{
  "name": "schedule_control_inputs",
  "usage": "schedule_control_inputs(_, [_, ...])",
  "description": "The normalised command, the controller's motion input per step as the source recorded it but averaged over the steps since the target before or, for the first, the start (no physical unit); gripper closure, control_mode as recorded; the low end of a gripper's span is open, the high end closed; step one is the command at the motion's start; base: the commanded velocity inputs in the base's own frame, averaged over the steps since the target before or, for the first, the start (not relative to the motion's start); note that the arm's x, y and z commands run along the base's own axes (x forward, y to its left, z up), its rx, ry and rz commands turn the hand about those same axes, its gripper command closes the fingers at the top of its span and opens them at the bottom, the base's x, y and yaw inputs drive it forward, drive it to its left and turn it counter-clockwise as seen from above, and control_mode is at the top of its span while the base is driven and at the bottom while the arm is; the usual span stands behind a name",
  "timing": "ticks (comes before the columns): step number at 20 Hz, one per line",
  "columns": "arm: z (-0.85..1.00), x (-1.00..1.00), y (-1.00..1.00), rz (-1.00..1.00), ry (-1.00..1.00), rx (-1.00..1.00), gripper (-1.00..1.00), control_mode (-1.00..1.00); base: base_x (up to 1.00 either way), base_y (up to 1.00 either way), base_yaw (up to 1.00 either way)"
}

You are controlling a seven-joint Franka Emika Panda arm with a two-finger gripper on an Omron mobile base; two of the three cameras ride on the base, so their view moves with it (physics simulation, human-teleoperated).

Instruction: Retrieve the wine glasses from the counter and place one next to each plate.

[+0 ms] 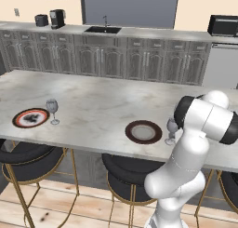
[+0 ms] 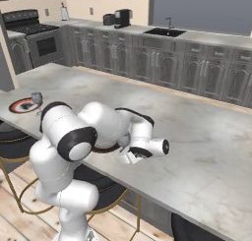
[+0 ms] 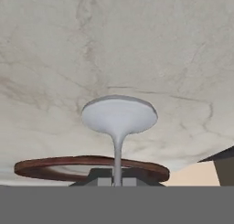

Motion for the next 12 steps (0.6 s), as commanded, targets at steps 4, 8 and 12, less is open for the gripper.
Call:
schedule_control_inputs(4, [-0.24, 0.22, -0.13, 0.01, 0.00, 0.00, 1.00, -1.00, 0.00, 0.00, 0.00])
schedule_control_inputs(8, [-0.16, 0.29, -0.08, 0.02, 0.00, 0.00, 1.00, -1.00, 0.00, 0.00, 0.00])
schedule_control_inputs(12, [-0.04, 0.13, -0.02, 0.02, -0.07, 0.00, 1.00, -1.00, 0.00, 0.00, 0.00])
